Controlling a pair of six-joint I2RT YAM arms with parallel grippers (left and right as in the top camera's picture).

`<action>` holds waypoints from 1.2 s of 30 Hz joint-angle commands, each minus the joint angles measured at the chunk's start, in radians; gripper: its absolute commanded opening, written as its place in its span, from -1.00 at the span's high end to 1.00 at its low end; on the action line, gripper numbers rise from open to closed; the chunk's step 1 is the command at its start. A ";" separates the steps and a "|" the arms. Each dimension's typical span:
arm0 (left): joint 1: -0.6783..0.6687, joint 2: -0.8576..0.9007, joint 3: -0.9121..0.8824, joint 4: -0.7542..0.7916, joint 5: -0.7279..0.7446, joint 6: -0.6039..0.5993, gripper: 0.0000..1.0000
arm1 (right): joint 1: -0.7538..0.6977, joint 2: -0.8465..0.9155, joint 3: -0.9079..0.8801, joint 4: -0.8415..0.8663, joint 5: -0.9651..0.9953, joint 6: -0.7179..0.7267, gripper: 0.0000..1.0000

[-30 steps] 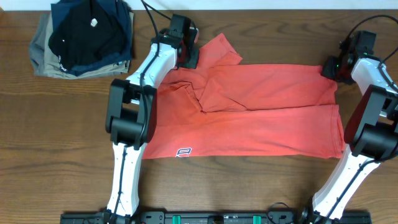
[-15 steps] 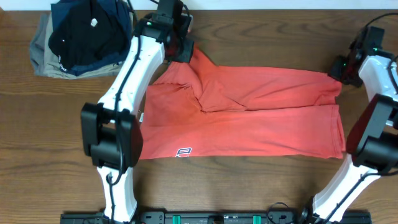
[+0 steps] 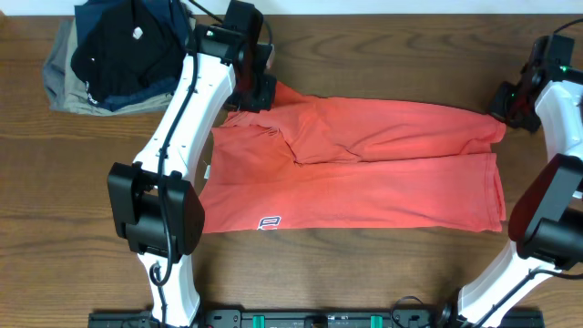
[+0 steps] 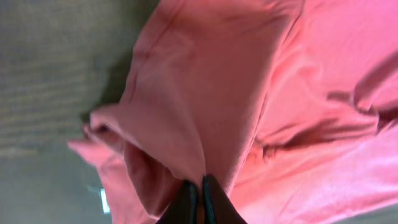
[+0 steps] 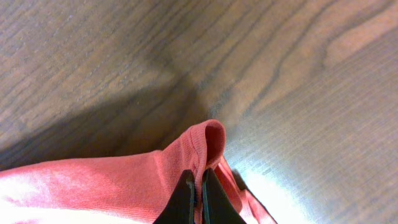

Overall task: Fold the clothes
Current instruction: 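Fold the top edge down toward the bottom with both grippers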

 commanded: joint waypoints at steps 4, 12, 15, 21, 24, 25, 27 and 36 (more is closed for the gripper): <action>0.046 -0.044 -0.001 -0.110 -0.054 -0.016 0.88 | -0.014 -0.055 0.000 -0.037 0.014 0.045 0.98; 0.159 -0.063 -0.003 -0.205 -0.090 -0.019 0.88 | -0.050 -0.055 0.000 -0.075 0.009 0.073 0.98; 0.181 -0.063 -0.005 -0.223 -0.082 -0.019 0.88 | -0.058 -0.056 0.000 -0.088 0.005 0.074 0.98; 0.179 -0.063 -0.005 -0.244 -0.072 -0.019 0.88 | -0.061 -0.080 0.000 -0.096 0.005 0.085 0.98; 0.178 -0.063 -0.005 -0.259 -0.072 -0.019 0.88 | -0.061 -0.102 0.000 -0.102 0.006 0.088 0.98; 0.178 -0.063 -0.006 -0.271 -0.072 -0.019 0.88 | -0.061 -0.111 0.000 -0.106 0.006 0.088 0.98; 0.178 -0.063 -0.017 -0.293 -0.063 -0.019 0.88 | -0.061 -0.130 0.000 -0.118 0.006 0.088 0.98; 0.178 -0.063 -0.194 -0.302 -0.003 -0.020 0.88 | -0.062 -0.169 0.000 -0.227 0.006 0.088 0.98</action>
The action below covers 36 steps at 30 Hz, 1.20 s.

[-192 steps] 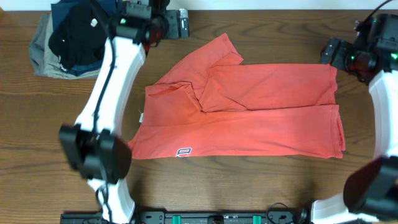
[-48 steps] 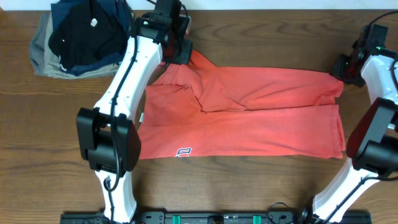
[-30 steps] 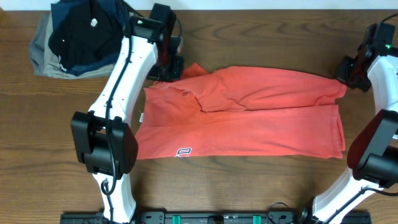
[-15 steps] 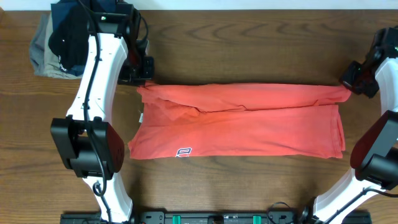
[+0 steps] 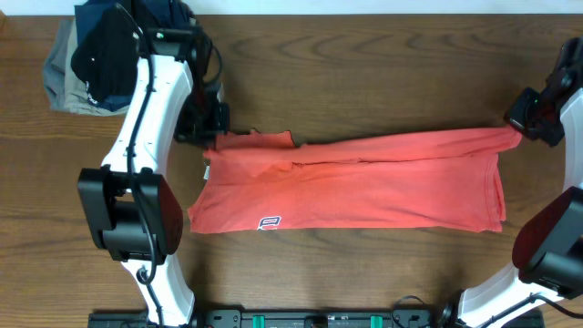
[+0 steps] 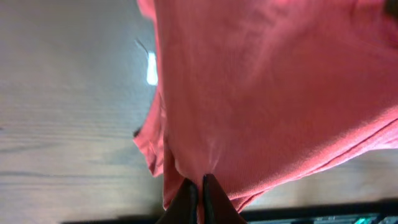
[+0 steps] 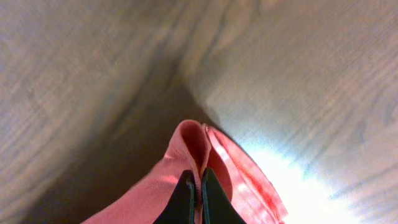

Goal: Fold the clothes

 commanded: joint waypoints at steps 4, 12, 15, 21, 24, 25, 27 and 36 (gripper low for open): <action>0.002 -0.018 -0.138 0.026 0.017 -0.002 0.88 | -0.015 -0.019 0.000 -0.063 0.012 0.012 0.98; 0.024 -0.018 -0.237 0.064 0.016 -0.016 0.88 | -0.053 -0.019 0.000 -0.179 0.027 0.016 0.98; 0.041 -0.018 -0.251 0.062 0.015 -0.016 0.88 | -0.072 -0.019 0.000 -0.216 0.030 0.016 0.98; 0.064 -0.018 -0.278 0.036 0.009 -0.016 0.88 | -0.105 -0.019 -0.002 -0.282 0.072 0.072 0.98; 0.064 -0.018 -0.306 0.031 0.009 -0.016 0.88 | -0.107 -0.019 -0.002 -0.304 0.072 0.071 0.98; 0.064 -0.018 -0.318 0.031 0.009 -0.016 0.87 | -0.107 -0.019 -0.002 -0.312 0.072 0.069 0.98; 0.064 -0.018 -0.336 0.031 0.009 -0.016 0.88 | -0.107 -0.019 -0.002 -0.326 0.072 0.067 0.98; 0.064 -0.018 -0.446 0.109 0.009 -0.016 0.88 | -0.107 -0.019 -0.061 -0.308 0.071 0.068 0.97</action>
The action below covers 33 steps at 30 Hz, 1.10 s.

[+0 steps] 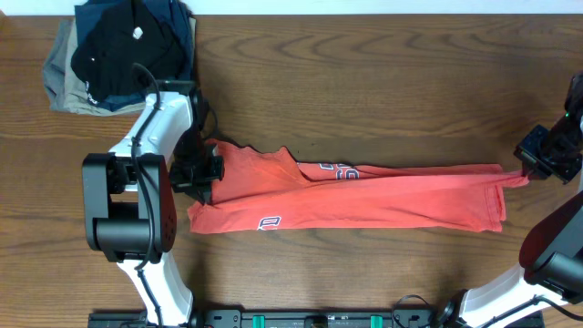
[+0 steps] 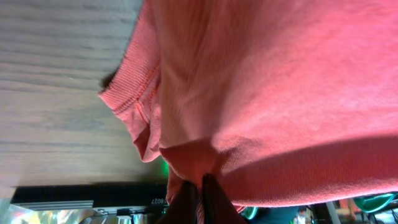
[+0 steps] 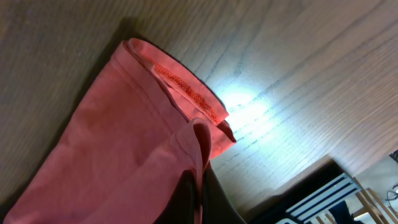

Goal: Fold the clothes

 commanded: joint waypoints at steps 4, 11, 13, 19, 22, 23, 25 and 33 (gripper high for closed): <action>0.005 -0.018 -0.036 0.019 -0.013 -0.009 0.88 | -0.009 -0.018 -0.114 0.086 0.015 0.014 0.87; 0.005 -0.018 -0.036 0.022 -0.013 -0.009 0.36 | -0.009 -0.018 -0.201 0.153 -0.010 0.014 -0.16; 0.005 -0.018 -0.035 0.018 -0.013 -0.009 0.35 | -0.009 -0.018 -0.201 0.157 -0.010 0.014 -0.37; 0.005 -0.021 0.020 -0.029 -0.013 -0.009 0.35 | -0.009 -0.018 -0.179 0.154 -0.013 0.013 -0.88; 0.005 -0.042 0.079 -0.065 -0.013 -0.009 0.35 | -0.009 -0.018 -0.156 0.143 -0.053 -0.022 -0.98; 0.004 -0.056 0.093 -0.068 -0.012 -0.009 0.35 | -0.009 -0.018 -0.149 0.141 -0.075 -0.038 -0.98; -0.003 -0.096 0.103 -0.052 -0.003 -0.009 0.34 | -0.009 -0.018 -0.141 0.142 -0.136 -0.082 -0.98; -0.097 -0.151 0.091 0.013 0.098 -0.008 0.30 | 0.040 -0.018 -0.148 0.145 -0.238 -0.103 -0.47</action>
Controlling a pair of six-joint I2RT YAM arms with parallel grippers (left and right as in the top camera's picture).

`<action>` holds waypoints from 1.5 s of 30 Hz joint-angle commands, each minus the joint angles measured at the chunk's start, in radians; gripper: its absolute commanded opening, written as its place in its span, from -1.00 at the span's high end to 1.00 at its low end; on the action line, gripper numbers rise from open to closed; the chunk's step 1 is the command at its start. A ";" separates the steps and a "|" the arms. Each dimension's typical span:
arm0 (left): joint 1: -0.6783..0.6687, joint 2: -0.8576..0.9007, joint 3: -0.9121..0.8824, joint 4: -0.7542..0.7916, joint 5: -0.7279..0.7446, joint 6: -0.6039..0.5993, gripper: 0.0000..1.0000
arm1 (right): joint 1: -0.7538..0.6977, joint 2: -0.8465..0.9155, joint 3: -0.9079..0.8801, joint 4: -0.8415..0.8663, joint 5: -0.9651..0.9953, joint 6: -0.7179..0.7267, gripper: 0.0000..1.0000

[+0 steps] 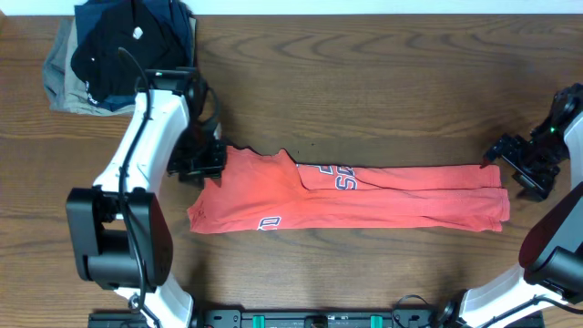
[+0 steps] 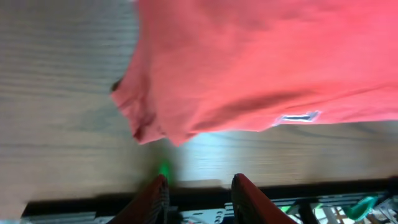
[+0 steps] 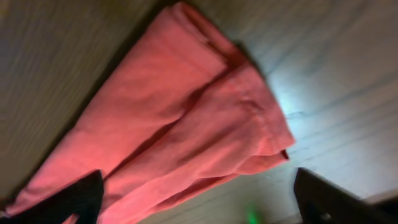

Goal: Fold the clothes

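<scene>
The red shirt (image 1: 364,196) lies on the wooden table as a long narrow strip, folded lengthwise, with white lettering showing near its middle. My left gripper (image 1: 202,164) hovers at the shirt's left end, open; in the left wrist view its fingers (image 2: 155,198) stand apart over bare table with the shirt (image 2: 249,62) beyond them. My right gripper (image 1: 510,162) is at the strip's right end, open wide; in the right wrist view the folded hem of the shirt (image 3: 174,118) lies between and ahead of its fingertips (image 3: 81,198), untouched.
A pile of dark blue, black and grey clothes (image 1: 118,50) sits at the back left corner. The table's front edge with a black rail (image 1: 319,319) runs below the shirt. Both arm bases stand at the front left and front right.
Both grippers have opened and let go of the shirt's edge. The shirt now rests flat as a folded strip, and both grippers have drawn slightly back from it.
First both grippers were shut on the shirt's far edge, with the shirt spread wide. Then they held that edge nearer the front, the shirt half as deep. Then the edge lay low over the front half. Now it is released and folded lengthwise.
</scene>
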 commanded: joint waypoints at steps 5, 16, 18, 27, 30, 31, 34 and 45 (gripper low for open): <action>-0.139 0.005 -0.067 0.105 0.114 -0.019 0.81 | 0.104 -0.018 -0.011 0.003 -0.035 -0.016 0.53; -0.181 0.006 -0.260 0.295 0.117 -0.085 0.88 | 0.154 -0.017 -0.109 0.042 0.049 0.059 0.93; -0.165 0.010 -0.297 0.332 0.117 -0.095 0.88 | 0.153 -0.017 -0.140 0.063 0.049 0.059 0.91; -0.025 0.021 -0.396 0.383 0.087 -0.100 0.88 | 0.152 -0.017 -0.289 0.204 0.097 0.056 0.85; 0.037 0.021 -0.396 0.371 0.041 -0.100 0.88 | 0.150 -0.017 -0.311 0.224 0.112 0.056 0.85; 0.058 0.021 -0.396 0.367 0.034 -0.100 0.88 | 0.150 -0.017 -0.317 0.230 0.118 0.056 0.85; 0.112 0.021 -0.396 0.359 0.030 -0.098 0.88 | 0.150 -0.017 -0.335 0.251 0.128 0.055 0.81; 0.275 0.019 -0.388 0.360 -0.032 -0.096 0.88 | 0.145 -0.017 -0.352 0.257 0.290 0.130 0.82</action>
